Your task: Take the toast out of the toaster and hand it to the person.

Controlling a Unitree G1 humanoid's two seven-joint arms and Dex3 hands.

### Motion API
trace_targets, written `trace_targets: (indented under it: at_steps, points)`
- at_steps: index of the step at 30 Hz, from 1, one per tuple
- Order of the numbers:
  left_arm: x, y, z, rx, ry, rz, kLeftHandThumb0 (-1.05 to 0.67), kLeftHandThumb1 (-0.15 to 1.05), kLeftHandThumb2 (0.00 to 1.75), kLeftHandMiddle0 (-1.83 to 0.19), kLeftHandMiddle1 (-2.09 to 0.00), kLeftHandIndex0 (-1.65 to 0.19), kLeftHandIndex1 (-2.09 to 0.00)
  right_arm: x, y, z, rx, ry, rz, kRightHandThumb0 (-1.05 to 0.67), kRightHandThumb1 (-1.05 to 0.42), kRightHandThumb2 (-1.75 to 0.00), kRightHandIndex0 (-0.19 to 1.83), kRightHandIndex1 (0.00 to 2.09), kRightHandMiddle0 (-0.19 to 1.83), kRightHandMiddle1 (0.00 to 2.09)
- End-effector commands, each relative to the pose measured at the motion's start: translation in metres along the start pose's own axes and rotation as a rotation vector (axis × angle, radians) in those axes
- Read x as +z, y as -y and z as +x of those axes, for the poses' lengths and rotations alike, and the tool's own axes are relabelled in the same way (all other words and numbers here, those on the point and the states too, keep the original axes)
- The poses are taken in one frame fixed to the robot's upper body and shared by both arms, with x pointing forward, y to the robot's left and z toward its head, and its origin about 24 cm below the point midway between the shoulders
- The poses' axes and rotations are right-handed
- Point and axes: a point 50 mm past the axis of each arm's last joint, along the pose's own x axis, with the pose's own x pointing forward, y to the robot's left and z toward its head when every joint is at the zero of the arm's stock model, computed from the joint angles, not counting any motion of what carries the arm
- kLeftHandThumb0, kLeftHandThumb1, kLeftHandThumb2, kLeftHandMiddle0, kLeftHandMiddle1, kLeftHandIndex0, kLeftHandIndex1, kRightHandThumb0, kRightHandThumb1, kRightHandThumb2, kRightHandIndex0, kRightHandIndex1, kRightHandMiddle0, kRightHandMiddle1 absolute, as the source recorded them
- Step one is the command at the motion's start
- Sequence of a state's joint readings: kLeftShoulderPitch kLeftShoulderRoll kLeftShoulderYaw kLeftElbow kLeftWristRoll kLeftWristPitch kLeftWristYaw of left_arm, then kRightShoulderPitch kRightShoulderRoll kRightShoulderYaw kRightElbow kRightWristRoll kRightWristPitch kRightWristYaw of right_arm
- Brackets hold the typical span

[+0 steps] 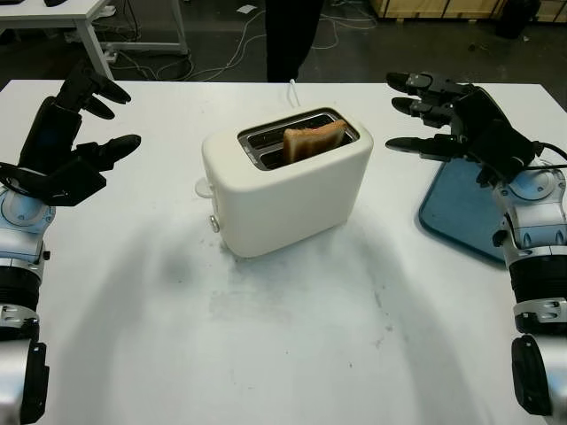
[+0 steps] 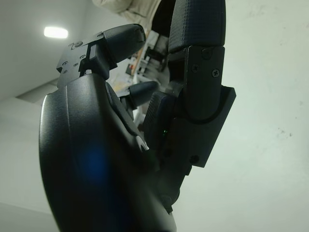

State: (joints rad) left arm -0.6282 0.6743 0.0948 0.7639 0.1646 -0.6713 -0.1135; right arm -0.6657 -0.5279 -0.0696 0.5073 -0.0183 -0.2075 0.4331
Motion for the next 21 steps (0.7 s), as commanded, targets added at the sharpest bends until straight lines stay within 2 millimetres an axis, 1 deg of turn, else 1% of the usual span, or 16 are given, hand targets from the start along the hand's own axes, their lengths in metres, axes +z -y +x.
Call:
trace_targets:
  at_steps: [1,5,7,8,11,13,16,18,20,21]
  points:
    - [0.0,-0.001,-0.001,0.008,0.006,0.0,-1.05,0.92,0.46,0.0,-1.75,0.0,-1.59,0.005,0.003,0.002,-0.005,0.026,-0.009,-0.23,-0.78,0.0,0.51,0.01,0.51,0.01]
    - [0.0,-0.001,-0.001,0.007,0.009,-0.001,-1.05,0.92,0.46,0.0,-1.75,0.0,-1.58,0.009,0.005,0.004,-0.009,0.033,0.019,-0.24,-0.78,0.0,0.47,0.0,0.49,0.0]
    - [0.0,-0.001,-0.001,0.009,0.011,0.004,-1.05,0.92,0.46,0.0,-1.75,0.0,-1.58,0.018,0.009,0.007,-0.017,0.073,0.001,-0.24,-0.78,0.0,0.48,0.01,0.49,0.0]
    - [0.0,-0.001,-0.001,0.01,0.012,0.004,-1.05,0.92,0.46,0.0,-1.75,0.0,-1.58,0.022,0.011,0.008,-0.021,0.094,-0.014,-0.21,-0.77,0.0,0.48,0.01,0.5,0.01]
    - [0.0,-0.001,-0.001,0.011,0.011,0.0,-1.05,0.92,0.46,0.0,-1.75,0.0,-1.58,0.045,0.02,0.015,-0.032,0.186,-0.135,-0.2,-0.71,-0.01,0.6,0.07,0.57,0.04]
    - [0.001,-0.001,-0.001,0.011,0.012,0.0,-1.05,0.92,0.46,0.0,-1.75,0.0,-1.58,0.063,0.024,0.02,-0.003,0.261,-0.175,-0.22,-0.69,-0.01,0.64,0.09,0.62,0.06]
    - [0.0,0.0,-0.001,0.013,0.005,-0.008,-1.05,0.92,0.46,0.0,-1.75,0.0,-1.59,0.091,0.028,0.029,0.021,0.33,-0.235,-0.17,-0.62,0.0,0.72,0.13,0.7,0.1]
    - [0.0,0.0,-0.001,0.013,0.004,-0.009,-1.05,0.92,0.45,0.0,-1.75,0.0,-1.6,0.106,0.028,0.033,0.027,0.362,-0.301,-0.15,-0.58,0.0,0.75,0.15,0.74,0.11]
    - [0.001,0.0,-0.001,0.015,0.004,-0.004,-1.05,0.92,0.45,0.0,-1.75,0.0,-1.61,0.119,0.028,0.038,0.025,0.398,-0.383,-0.28,-0.57,-0.01,0.81,0.19,0.8,0.14]
    - [0.0,0.0,-0.001,0.017,0.003,-0.006,-1.05,0.92,0.45,0.0,-1.75,0.0,-1.61,0.125,0.027,0.04,0.025,0.412,-0.409,-0.32,-0.56,0.0,0.82,0.19,0.82,0.14]
